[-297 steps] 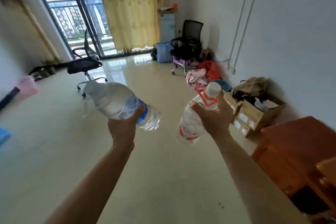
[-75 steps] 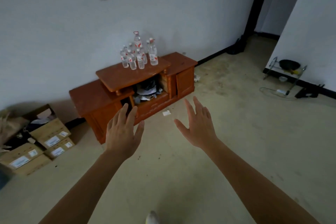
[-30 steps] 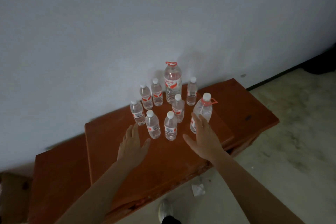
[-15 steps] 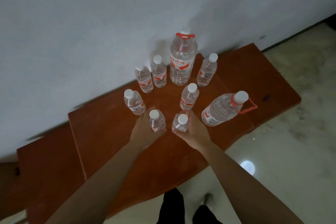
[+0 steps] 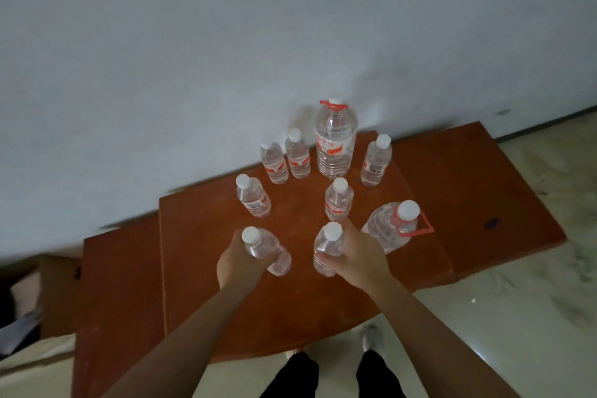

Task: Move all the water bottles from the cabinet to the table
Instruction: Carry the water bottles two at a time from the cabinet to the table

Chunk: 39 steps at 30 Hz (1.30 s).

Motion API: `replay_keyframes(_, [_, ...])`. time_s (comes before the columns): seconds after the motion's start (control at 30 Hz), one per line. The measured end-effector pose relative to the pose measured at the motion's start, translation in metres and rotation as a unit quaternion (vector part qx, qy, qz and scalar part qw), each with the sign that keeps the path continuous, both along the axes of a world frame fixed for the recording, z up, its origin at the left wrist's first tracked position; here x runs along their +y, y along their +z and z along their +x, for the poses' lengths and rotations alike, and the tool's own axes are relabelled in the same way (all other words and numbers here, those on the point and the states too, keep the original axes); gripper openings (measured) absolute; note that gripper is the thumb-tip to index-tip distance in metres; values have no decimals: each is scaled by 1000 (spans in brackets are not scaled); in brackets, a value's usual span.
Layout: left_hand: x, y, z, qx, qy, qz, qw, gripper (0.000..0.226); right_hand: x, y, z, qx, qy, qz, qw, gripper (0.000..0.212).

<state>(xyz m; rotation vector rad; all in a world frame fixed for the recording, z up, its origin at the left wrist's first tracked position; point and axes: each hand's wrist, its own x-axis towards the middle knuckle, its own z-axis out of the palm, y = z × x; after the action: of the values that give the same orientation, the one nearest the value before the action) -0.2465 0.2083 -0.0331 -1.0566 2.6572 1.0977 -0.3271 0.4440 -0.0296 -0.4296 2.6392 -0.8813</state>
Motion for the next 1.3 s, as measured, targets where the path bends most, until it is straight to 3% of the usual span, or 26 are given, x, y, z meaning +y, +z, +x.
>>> replay_keyframes(0.27, [43, 65, 74, 79, 159, -138, 974, 74, -15, 37, -7, 57, 182, -105, 976, 45])
replay_keyframes(0.4, [59, 102, 141, 126, 207, -226, 944, 88, -45, 56, 24, 95, 258, -160, 948, 53])
replay_keyframes(0.53, [65, 139, 225, 146, 253, -284, 913, 87, -80, 85, 84, 113, 356, -182, 910, 61])
replay_keyframes(0.67, [75, 177, 349, 125, 353, -315, 872, 80, -119, 125, 186, 125, 467, -213, 849, 58])
replay_keyframes(0.83, [104, 200, 521, 152, 484, -336, 794, 84, -150, 152, 354, 120, 560, -257, 778, 62])
replay_keyframes(1.0, [143, 208, 705, 163, 565, -351, 728, 90, -172, 165, 548, 136, 636, -271, 710, 76])
replay_keyframes(1.3, [247, 212, 985, -35, 640, -458, 615, 83, -163, 192, 878, 175, 784, -292, 519, 83])
